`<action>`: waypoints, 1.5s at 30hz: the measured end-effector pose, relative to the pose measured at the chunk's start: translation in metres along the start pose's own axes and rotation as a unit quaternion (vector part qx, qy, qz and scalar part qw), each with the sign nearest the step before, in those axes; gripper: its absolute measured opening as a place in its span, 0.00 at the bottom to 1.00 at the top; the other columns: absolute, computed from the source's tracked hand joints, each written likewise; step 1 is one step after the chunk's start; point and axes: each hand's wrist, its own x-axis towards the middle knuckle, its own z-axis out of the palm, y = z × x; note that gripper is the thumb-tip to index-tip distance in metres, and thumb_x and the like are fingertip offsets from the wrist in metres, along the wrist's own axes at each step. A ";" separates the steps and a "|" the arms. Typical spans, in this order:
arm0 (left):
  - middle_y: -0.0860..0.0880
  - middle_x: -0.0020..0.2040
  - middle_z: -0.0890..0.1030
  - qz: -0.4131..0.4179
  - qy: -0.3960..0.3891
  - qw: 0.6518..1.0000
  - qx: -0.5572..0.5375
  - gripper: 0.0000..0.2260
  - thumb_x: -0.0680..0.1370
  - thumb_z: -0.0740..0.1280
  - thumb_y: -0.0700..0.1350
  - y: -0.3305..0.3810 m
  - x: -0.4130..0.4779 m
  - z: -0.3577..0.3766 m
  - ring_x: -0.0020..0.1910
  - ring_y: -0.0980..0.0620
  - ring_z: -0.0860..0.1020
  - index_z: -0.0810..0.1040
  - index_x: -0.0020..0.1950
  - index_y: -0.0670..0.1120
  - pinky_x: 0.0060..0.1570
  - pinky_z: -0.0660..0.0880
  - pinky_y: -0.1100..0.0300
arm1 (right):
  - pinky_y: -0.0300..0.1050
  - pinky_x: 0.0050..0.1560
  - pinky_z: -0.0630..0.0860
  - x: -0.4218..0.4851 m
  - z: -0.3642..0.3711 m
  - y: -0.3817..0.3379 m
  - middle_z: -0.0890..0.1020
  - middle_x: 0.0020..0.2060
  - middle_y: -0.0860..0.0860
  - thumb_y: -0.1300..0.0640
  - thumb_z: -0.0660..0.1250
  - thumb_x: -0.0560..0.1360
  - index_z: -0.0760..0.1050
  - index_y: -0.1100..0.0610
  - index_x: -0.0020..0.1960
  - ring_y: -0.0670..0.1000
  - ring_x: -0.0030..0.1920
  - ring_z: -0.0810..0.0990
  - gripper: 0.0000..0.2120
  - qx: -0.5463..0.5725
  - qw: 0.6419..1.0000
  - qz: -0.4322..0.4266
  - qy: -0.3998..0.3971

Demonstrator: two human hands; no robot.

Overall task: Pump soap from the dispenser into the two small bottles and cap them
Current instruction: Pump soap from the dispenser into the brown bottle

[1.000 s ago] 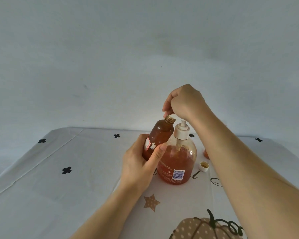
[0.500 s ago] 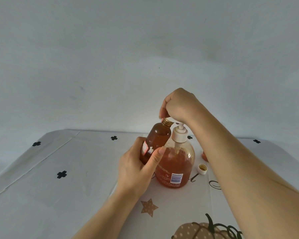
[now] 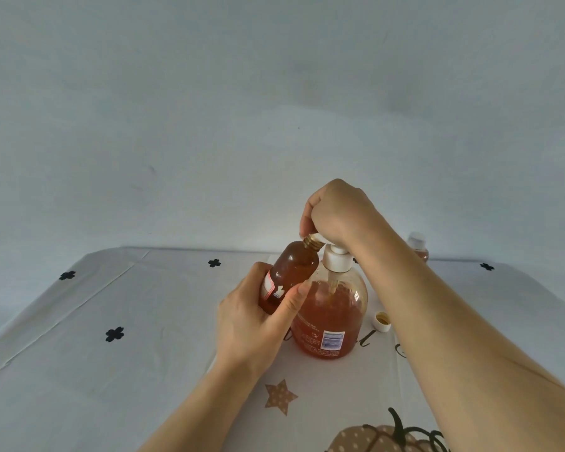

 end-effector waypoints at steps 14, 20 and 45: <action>0.59 0.30 0.73 0.018 -0.010 1.000 0.004 0.21 0.69 0.59 0.72 0.003 0.001 0.002 0.27 0.59 0.70 0.69 0.40 0.54 0.28 0.63 0.67 | 0.54 0.56 0.81 -0.002 -0.013 -0.001 0.86 0.40 0.56 0.69 0.57 0.72 0.80 0.52 0.30 0.58 0.41 0.87 0.21 0.074 0.996 -0.006 0.039; 0.61 0.31 0.73 0.018 0.002 0.999 0.032 0.23 0.69 0.57 0.74 0.002 0.001 0.003 0.28 0.58 0.70 0.70 0.42 0.54 0.29 0.62 0.64 | 0.53 0.57 0.80 -0.001 -0.013 -0.006 0.86 0.45 0.55 0.69 0.59 0.72 0.80 0.52 0.32 0.57 0.48 0.85 0.19 0.034 0.999 -0.015 0.017; 0.58 0.34 0.73 0.057 0.010 0.998 0.016 0.21 0.70 0.59 0.71 0.001 0.001 0.008 0.35 0.64 0.73 0.69 0.48 0.55 0.33 0.66 0.72 | 0.55 0.56 0.81 0.000 -0.012 0.001 0.86 0.37 0.52 0.70 0.55 0.74 0.79 0.52 0.29 0.57 0.44 0.86 0.23 0.070 0.996 -0.025 0.038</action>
